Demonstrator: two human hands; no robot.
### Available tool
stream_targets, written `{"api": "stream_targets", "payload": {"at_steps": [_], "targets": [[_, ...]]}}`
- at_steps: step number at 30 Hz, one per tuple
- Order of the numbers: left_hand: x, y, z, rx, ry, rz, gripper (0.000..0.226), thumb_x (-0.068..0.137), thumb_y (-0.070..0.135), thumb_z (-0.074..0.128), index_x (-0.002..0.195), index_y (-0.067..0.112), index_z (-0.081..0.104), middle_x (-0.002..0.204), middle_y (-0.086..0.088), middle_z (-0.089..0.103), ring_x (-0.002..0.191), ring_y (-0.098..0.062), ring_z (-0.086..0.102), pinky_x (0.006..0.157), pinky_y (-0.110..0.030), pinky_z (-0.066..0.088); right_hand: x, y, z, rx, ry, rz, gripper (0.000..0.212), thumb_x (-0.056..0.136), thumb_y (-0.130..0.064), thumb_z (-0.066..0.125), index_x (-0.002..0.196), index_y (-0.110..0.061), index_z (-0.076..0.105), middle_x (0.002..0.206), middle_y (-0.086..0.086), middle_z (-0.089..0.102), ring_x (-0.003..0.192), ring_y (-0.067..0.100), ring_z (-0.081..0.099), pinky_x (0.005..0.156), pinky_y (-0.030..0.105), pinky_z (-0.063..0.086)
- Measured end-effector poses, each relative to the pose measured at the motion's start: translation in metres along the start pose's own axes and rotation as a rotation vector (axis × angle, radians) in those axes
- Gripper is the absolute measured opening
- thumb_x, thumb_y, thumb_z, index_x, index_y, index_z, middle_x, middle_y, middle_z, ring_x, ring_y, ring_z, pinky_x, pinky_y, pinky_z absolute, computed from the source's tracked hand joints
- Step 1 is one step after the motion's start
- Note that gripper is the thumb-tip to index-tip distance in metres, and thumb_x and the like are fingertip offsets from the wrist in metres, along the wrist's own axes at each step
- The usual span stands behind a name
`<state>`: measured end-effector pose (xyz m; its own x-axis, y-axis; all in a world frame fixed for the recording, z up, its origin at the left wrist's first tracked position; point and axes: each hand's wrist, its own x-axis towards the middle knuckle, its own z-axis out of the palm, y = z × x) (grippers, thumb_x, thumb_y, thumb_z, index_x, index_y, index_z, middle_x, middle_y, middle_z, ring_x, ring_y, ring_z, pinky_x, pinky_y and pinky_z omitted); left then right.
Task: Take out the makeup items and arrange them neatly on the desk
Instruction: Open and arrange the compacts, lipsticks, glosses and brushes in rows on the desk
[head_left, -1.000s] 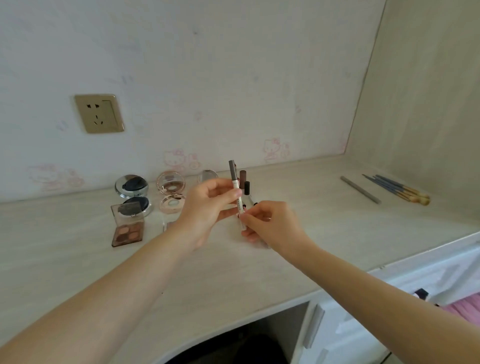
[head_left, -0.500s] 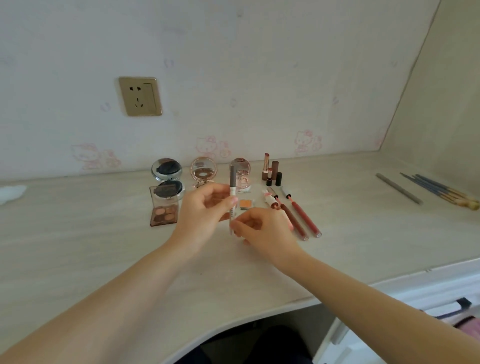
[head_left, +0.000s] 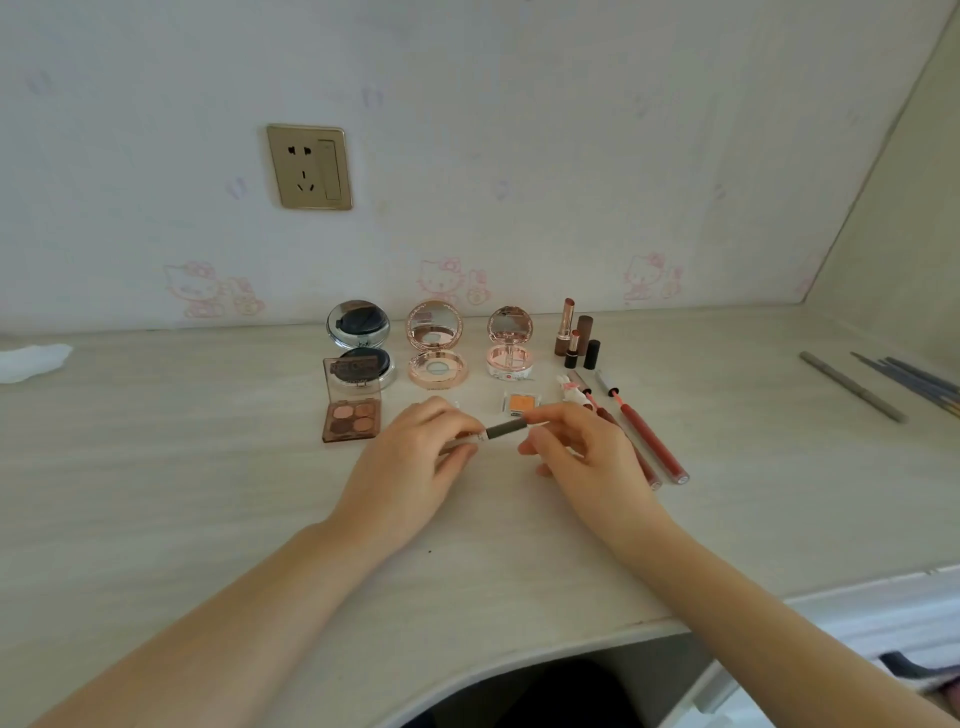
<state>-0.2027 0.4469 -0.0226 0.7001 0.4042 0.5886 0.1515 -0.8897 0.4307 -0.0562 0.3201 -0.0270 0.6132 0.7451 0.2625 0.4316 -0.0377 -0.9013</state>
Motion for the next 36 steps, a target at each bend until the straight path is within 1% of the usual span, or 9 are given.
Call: {"api": "stream_targets", "payload": {"at_steps": [3,7,12,15,18,22,26,33,36], "targets": [[-0.003,0.004,0.0,0.093,-0.021,0.074,0.014,0.089,0.014,0.065,0.102,0.017,0.07,0.097,0.006,0.061,0.094,-0.017,0.058,0.077,-0.037,0.05,-0.001,0.001,-0.001,-0.095,0.015,-0.039,0.015,0.091,-0.026,0.061,0.1,-0.036,0.066,0.091,-0.016,0.068,0.095,0.002,0.061,0.079,0.022,0.053],[-0.003,0.009,-0.002,0.181,-0.022,0.148,0.013,0.09,0.014,0.063,0.102,0.014,0.07,0.096,0.002,0.063,0.092,-0.021,0.058,0.073,-0.037,0.051,-0.005,-0.004,0.0,-0.234,0.001,-0.155,0.014,0.088,-0.023,0.066,0.097,-0.032,0.07,0.088,-0.023,0.066,0.087,-0.01,0.055,0.071,0.002,0.042],[-0.005,0.014,-0.006,0.275,-0.058,0.168,0.009,0.089,0.024,0.066,0.093,0.016,0.069,0.085,0.004,0.063,0.084,-0.016,0.057,0.062,-0.026,0.045,-0.009,-0.008,-0.002,-0.34,-0.051,-0.26,0.016,0.087,-0.016,0.068,0.099,-0.025,0.072,0.082,-0.024,0.062,0.088,-0.012,0.051,0.074,0.002,0.038],[-0.008,0.015,-0.006,0.288,-0.082,0.173,0.009,0.089,0.023,0.066,0.093,0.015,0.068,0.085,0.003,0.065,0.08,-0.018,0.062,0.056,-0.03,0.049,-0.009,-0.007,-0.003,-0.396,-0.036,-0.3,0.016,0.086,-0.018,0.069,0.1,-0.025,0.072,0.087,-0.022,0.062,0.091,-0.012,0.049,0.076,0.001,0.035],[-0.01,0.016,-0.003,0.308,-0.105,0.17,0.014,0.094,0.027,0.059,0.1,0.016,0.065,0.088,0.003,0.065,0.073,-0.023,0.065,0.05,-0.039,0.049,-0.01,-0.006,-0.001,-0.437,0.038,-0.394,0.015,0.083,-0.017,0.072,0.098,-0.023,0.073,0.088,-0.025,0.06,0.09,-0.012,0.047,0.083,0.01,0.036],[-0.009,0.014,-0.003,0.32,-0.178,0.138,0.031,0.099,0.042,0.04,0.11,0.022,0.062,0.088,0.002,0.066,0.075,-0.029,0.064,0.057,-0.042,0.05,-0.013,-0.006,-0.001,-0.439,0.089,-0.49,0.016,0.08,-0.018,0.074,0.097,-0.02,0.075,0.087,-0.012,0.07,0.09,0.009,0.052,0.079,0.032,0.048],[-0.009,0.011,-0.004,0.332,-0.282,0.089,0.043,0.096,0.052,0.022,0.112,0.028,0.054,0.086,0.002,0.065,0.08,-0.028,0.062,0.064,-0.041,0.048,-0.015,-0.006,-0.002,-0.47,0.064,-0.557,0.015,0.083,-0.018,0.072,0.098,-0.018,0.076,0.083,-0.009,0.071,0.087,0.017,0.052,0.075,0.04,0.049],[-0.008,0.008,-0.007,0.282,-0.314,0.102,0.035,0.095,0.055,0.022,0.107,0.035,0.048,0.077,0.002,0.065,0.072,-0.027,0.06,0.06,-0.041,0.046,-0.017,-0.007,-0.002,-0.479,0.092,-0.621,0.014,0.083,-0.02,0.069,0.095,-0.018,0.076,0.079,-0.007,0.072,0.085,0.023,0.054,0.069,0.047,0.05],[-0.008,0.007,-0.009,0.28,-0.303,0.119,0.046,0.092,0.06,0.014,0.106,0.035,0.049,0.074,0.002,0.064,0.068,-0.026,0.059,0.057,-0.04,0.046,-0.017,-0.007,-0.003,-0.506,0.064,-0.622,0.014,0.084,-0.019,0.07,0.097,-0.017,0.077,0.081,-0.007,0.073,0.087,0.022,0.053,0.071,0.045,0.049]]}}
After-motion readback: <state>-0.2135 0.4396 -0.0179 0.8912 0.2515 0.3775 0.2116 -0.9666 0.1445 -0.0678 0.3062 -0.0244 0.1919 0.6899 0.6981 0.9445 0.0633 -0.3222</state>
